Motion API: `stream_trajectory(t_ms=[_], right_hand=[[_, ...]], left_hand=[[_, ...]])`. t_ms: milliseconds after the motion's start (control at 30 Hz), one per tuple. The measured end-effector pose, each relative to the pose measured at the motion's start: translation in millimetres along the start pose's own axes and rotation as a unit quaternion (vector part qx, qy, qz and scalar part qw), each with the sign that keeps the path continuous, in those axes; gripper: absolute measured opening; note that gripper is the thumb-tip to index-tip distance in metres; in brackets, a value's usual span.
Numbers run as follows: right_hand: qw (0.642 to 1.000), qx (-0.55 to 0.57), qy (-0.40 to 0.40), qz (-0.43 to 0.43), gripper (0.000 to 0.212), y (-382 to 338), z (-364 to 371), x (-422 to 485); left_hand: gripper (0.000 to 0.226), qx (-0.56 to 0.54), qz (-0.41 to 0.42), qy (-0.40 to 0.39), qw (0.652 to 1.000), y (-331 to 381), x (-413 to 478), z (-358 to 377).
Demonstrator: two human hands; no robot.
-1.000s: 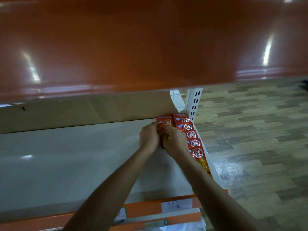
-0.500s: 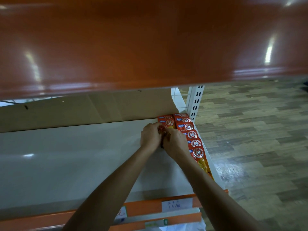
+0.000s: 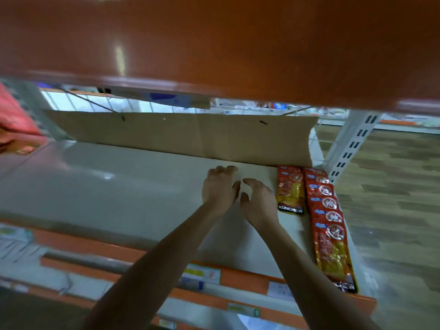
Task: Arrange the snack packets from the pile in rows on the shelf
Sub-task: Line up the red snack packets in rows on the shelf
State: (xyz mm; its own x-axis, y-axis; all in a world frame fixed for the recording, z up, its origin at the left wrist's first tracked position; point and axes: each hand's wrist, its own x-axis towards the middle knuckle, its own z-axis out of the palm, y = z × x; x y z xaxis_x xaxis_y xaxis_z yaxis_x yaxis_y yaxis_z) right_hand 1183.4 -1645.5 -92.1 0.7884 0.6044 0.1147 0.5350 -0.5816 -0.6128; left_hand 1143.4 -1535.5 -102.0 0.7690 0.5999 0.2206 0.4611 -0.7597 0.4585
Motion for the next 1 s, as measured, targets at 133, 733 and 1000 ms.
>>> stream_trajectory(t_ms=[133,733,1000], right_hand=[[0.998,0.009,-0.028,-0.051,0.039,-47.1,36.9,-5.6],[0.979,0.079,-0.119,-0.144,0.039,-301.2,229.6,-63.3],[0.977,0.08,-0.144,-0.137,0.037,-372.7,285.0,-74.1]], left_hand=[[0.047,0.034,-0.059,0.032,0.997,-53.1,-15.4,-32.1],[0.05,0.06,-0.221,0.078,0.97,-317.3,-116.2,-201.3],[0.049,0.048,-0.256,0.114,0.959,-398.1,-137.3,-241.5]])
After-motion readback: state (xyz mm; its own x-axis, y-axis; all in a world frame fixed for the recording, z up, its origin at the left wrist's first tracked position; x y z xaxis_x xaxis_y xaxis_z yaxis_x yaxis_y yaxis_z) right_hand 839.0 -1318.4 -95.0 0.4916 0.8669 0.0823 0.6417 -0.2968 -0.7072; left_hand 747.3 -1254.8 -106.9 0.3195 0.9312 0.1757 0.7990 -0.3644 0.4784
